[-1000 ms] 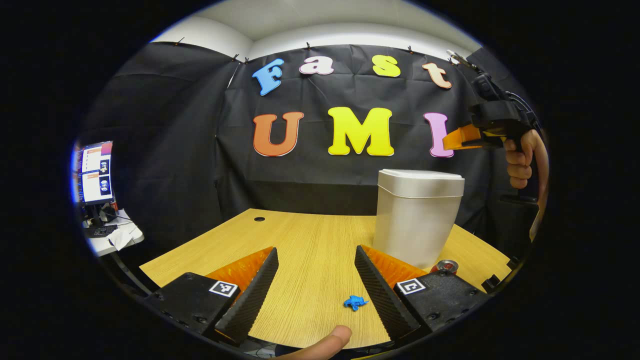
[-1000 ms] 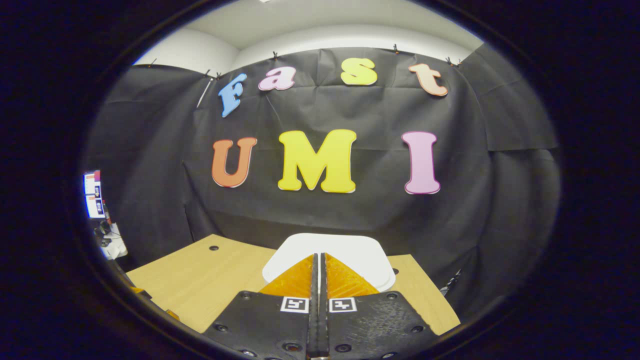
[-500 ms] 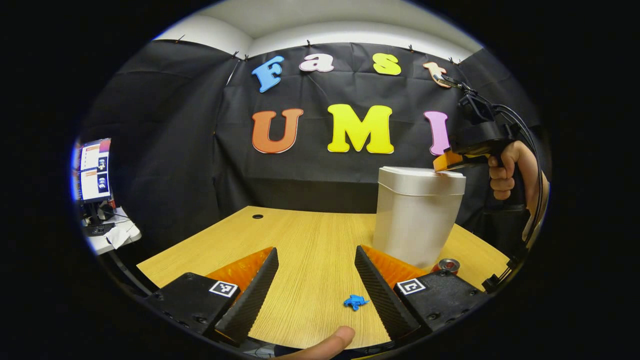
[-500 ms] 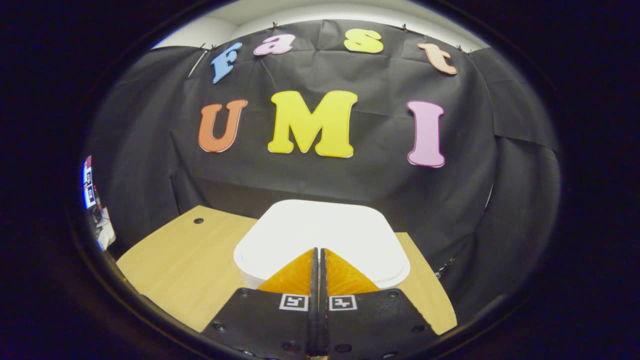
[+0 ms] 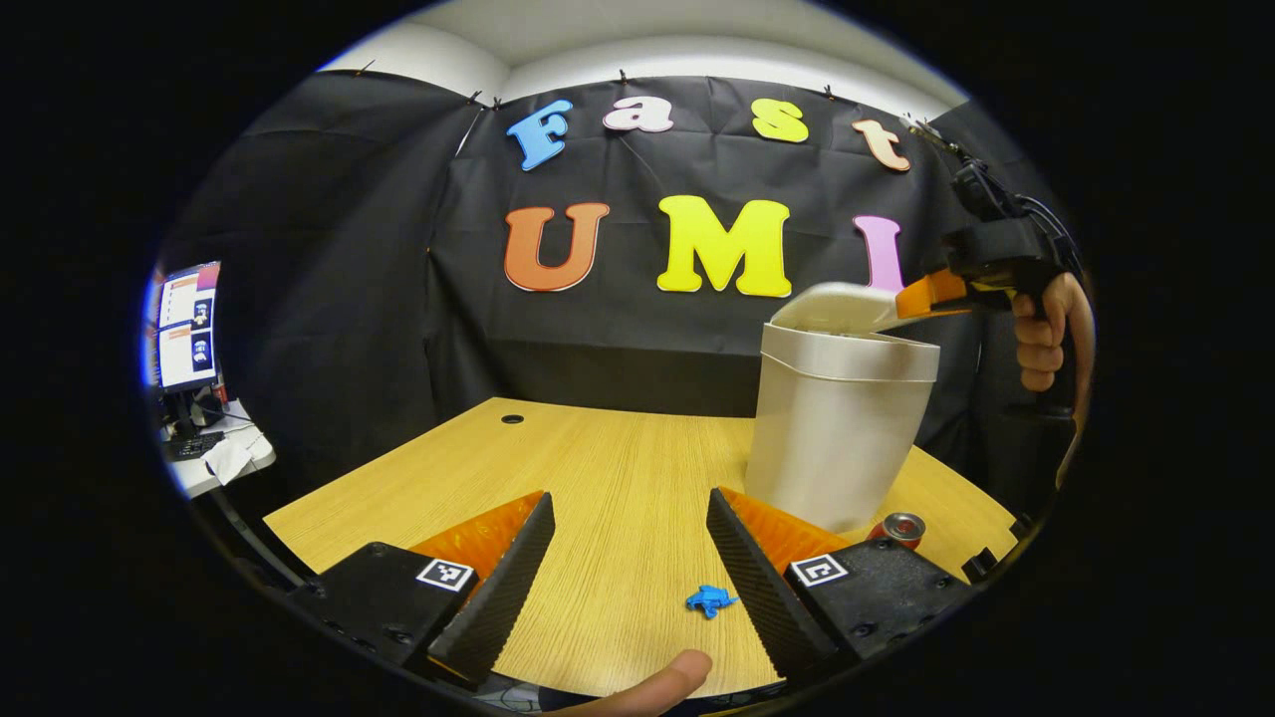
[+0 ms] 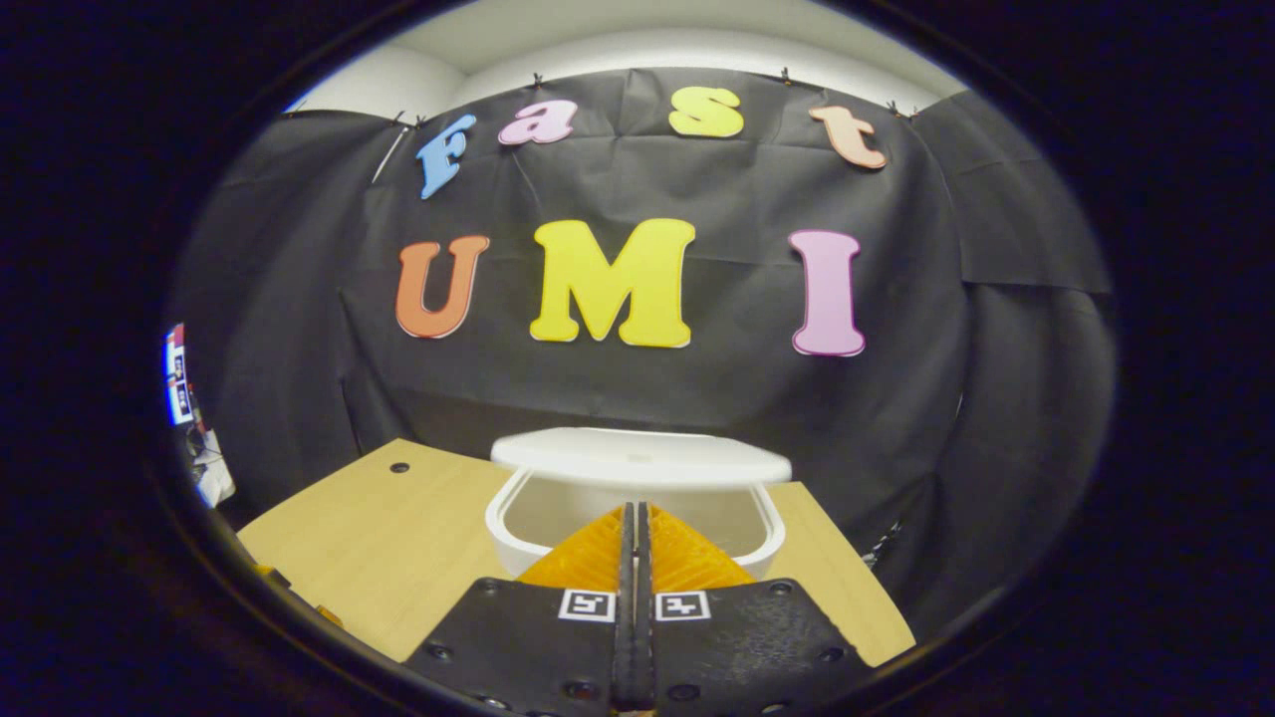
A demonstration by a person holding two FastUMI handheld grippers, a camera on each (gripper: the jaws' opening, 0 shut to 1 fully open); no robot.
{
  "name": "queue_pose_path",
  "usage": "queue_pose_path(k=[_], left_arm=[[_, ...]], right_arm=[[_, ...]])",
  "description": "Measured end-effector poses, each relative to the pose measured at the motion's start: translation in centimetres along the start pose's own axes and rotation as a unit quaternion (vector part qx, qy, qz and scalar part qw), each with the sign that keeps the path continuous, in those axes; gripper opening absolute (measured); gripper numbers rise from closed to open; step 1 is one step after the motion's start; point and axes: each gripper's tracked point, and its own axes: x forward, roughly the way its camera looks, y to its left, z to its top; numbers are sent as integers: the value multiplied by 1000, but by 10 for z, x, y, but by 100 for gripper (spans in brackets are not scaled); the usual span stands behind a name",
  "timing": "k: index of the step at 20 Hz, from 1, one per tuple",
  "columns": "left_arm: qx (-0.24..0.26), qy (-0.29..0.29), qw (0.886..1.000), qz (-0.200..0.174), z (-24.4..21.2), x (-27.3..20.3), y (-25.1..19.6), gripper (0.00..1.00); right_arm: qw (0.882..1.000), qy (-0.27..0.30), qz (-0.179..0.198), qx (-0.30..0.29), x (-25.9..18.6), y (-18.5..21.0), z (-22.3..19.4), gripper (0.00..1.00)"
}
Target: Press the lid of the desktop garbage bin to open it, pick up the crumpled paper on the desktop and throw it into the bin, then pick up the pop can on the desktop and drop it into the bin, and finally close the garbage bin lid.
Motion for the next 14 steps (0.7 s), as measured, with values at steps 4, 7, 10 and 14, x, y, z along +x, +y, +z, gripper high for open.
queue_pose_path(k=[4, 7, 10, 14], left_arm=[[-4, -3, 1000, 1, 0, 1, 3, 99], [1, -2, 1000, 1, -2, 3, 2, 99], [8, 3, 1000, -1, -6, 5, 0, 100], [11, 7, 1000, -5, -10, 7, -5, 99]], right_arm=[[1000, -18, 14, 3, -30, -2, 7, 0], [999, -26, 17, 10, -49, -8, 8, 0], [999, -29, 18, 9, -64, -10, 2, 0], [999, -47, 20, -1, -88, -13, -3, 52]])
